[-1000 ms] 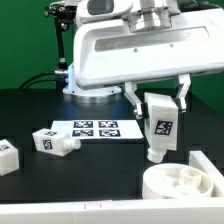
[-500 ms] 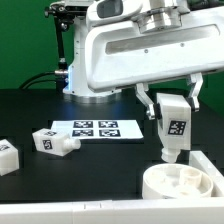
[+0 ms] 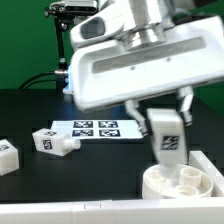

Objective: Assemble stool

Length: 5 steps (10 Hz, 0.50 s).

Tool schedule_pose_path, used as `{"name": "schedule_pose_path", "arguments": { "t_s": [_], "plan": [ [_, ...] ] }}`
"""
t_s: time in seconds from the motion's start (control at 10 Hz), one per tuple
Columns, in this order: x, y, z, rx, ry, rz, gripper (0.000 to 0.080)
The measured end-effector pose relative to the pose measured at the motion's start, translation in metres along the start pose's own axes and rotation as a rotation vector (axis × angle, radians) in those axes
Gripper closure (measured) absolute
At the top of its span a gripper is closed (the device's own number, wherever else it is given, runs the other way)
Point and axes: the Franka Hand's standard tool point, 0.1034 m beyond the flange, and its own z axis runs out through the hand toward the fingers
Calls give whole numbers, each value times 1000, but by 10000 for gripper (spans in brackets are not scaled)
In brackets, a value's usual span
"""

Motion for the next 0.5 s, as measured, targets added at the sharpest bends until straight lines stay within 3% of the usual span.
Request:
{"name": "schedule_pose_path", "arguments": {
  "t_s": [0.4,0.5],
  "plan": [
    [-2,4,2,-2,-5,2,476],
    [-4,2,7,-13,22,4,476]
  ]
}}
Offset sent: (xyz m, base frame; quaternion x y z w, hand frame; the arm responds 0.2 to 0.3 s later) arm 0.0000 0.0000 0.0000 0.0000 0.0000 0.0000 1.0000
